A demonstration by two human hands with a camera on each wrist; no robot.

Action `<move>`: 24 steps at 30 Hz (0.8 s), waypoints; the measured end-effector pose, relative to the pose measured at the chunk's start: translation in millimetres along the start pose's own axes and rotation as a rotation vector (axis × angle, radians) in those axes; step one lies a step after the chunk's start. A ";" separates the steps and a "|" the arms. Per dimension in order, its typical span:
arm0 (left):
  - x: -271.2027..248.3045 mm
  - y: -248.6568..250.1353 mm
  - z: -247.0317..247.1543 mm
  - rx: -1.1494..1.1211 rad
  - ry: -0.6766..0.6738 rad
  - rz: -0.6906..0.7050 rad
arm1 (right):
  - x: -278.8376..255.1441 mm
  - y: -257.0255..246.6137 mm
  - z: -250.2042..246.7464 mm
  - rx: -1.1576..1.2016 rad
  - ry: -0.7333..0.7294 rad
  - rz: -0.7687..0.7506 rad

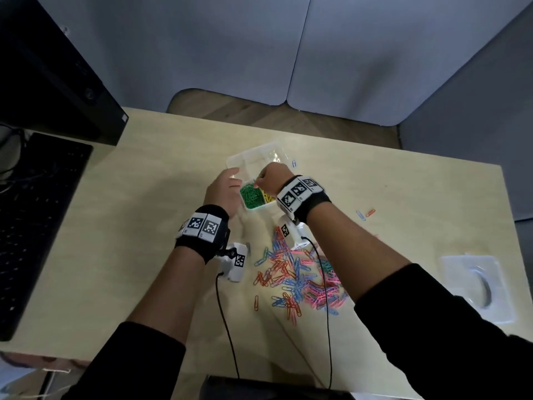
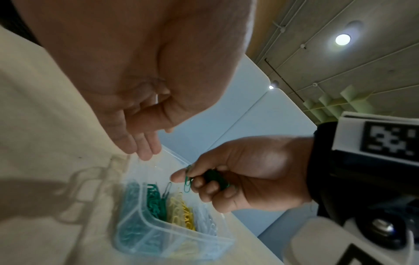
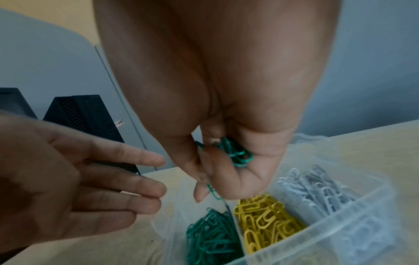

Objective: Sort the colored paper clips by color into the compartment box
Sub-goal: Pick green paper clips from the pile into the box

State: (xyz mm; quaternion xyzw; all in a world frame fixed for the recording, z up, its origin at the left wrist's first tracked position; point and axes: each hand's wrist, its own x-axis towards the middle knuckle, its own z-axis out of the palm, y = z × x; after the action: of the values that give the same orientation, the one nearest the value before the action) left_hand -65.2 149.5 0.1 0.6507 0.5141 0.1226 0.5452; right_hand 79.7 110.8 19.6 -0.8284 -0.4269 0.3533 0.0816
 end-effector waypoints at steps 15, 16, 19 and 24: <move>-56.7 -55.4 -4.6 0.297 -0.189 0.075 | -21.8 -23.5 17.2 0.011 0.045 -0.065; -60.0 -59.0 1.0 0.315 -0.219 0.095 | -29.4 -11.8 15.0 0.049 0.062 -0.060; -68.9 -59.1 19.9 0.421 -0.240 0.111 | -61.8 40.0 14.6 0.145 0.169 0.047; -77.0 -49.5 43.3 0.502 -0.233 0.031 | -116.7 120.7 27.5 -0.012 0.141 0.256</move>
State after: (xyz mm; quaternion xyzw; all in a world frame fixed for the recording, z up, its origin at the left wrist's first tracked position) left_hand -94.4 56.3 -26.6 0.7829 0.4524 -0.0761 0.4203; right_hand 95.1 -58.1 6.8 -0.8993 -0.3132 0.2993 0.0606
